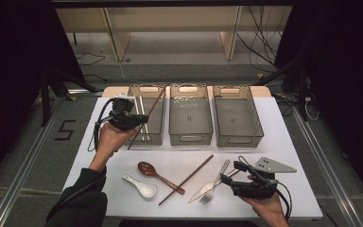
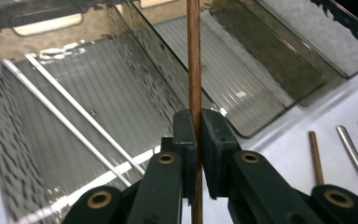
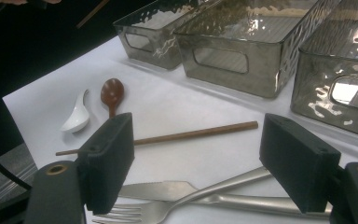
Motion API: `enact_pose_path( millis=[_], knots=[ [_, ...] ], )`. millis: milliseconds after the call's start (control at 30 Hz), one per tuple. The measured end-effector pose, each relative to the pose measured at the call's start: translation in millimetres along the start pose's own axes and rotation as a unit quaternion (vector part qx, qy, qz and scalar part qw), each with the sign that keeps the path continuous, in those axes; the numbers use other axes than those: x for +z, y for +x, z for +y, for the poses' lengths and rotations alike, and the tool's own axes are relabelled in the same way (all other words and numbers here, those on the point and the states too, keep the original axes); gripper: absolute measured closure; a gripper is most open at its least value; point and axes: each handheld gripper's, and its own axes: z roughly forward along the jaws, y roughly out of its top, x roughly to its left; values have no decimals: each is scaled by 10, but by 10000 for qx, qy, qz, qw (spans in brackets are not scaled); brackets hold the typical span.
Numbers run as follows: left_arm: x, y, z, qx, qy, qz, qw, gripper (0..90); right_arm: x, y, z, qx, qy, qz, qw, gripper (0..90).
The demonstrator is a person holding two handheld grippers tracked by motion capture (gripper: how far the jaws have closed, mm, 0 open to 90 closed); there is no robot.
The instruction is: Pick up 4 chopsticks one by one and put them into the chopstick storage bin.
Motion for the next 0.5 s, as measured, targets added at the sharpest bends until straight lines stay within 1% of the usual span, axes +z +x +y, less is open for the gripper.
enact_pose_path(
  millis=[100,133,300,467,500],
  knots=[
    [26,45,59,32,-50,61,10000,844,-1,1,0,-1,-6,3,10000,269],
    [30,60,75,69,-23,75,9999,844,-1,-1,0,1,-4,8,10000,269],
    [91,167,165,63,-48,179,9998,843,1,-4,-2,2,-1,20,10000,269],
    [168,276,238,3,-61,304,9995,843,7,-4,-5,1,10,33,10000,269],
    [184,298,251,50,-29,334,9994,844,6,-4,-5,8,18,32,10000,270]
  ],
)
